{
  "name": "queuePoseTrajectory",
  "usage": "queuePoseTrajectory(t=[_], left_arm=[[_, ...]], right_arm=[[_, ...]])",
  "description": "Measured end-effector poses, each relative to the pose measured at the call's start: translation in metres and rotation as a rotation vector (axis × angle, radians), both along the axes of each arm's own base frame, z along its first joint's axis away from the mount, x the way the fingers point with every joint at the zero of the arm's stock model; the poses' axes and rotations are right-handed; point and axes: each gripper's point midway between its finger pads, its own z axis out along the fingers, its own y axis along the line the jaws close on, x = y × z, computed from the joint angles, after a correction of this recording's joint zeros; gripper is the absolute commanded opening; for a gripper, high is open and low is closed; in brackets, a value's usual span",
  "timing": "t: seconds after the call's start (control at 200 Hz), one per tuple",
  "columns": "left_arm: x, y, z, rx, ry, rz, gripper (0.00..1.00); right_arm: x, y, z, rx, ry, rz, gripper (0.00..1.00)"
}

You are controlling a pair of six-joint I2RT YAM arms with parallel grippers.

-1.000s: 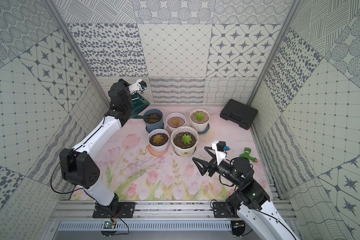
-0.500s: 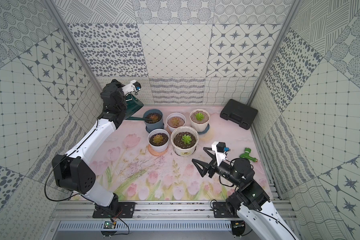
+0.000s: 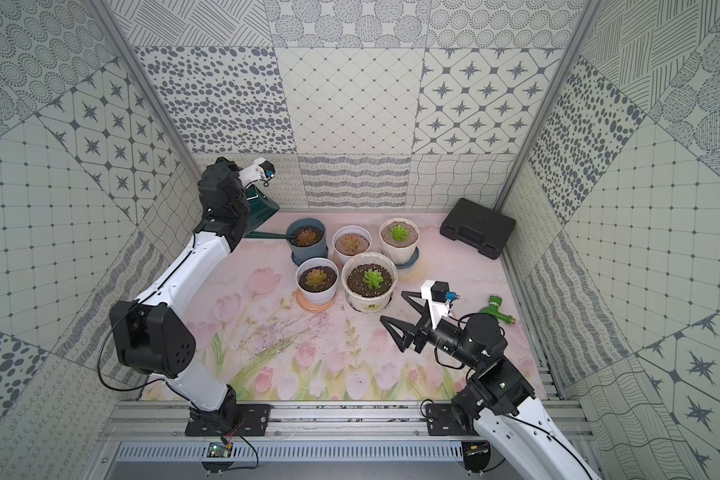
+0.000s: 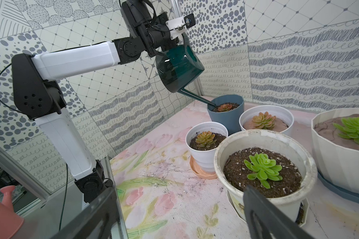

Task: Water the succulent around the soil edge
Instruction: Water the soil of the potted plant with water.

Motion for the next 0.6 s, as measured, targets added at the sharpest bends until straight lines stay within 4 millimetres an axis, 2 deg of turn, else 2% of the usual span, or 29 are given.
queuePoseTrajectory(t=[0.14, 0.315, 0.4, 0.6], left_arm=[[0.01, 0.0, 0.0, -0.002, -0.004, 0.004, 0.0], [0.022, 0.002, 0.0, -0.01, -0.012, 0.011, 0.0], [0.029, 0.001, -0.002, -0.011, -0.012, 0.011, 0.0], [0.043, 0.0, -0.004, -0.033, -0.023, 0.008, 0.0]], right_arm=[[0.016, 0.01, -0.001, 0.009, 0.012, 0.0, 0.97], [0.03, 0.029, -0.013, -0.01, 0.044, 0.02, 0.97], [0.033, 0.034, -0.02, -0.027, 0.057, 0.026, 0.97], [0.034, 0.039, -0.021, -0.041, 0.036, 0.028, 0.97]])
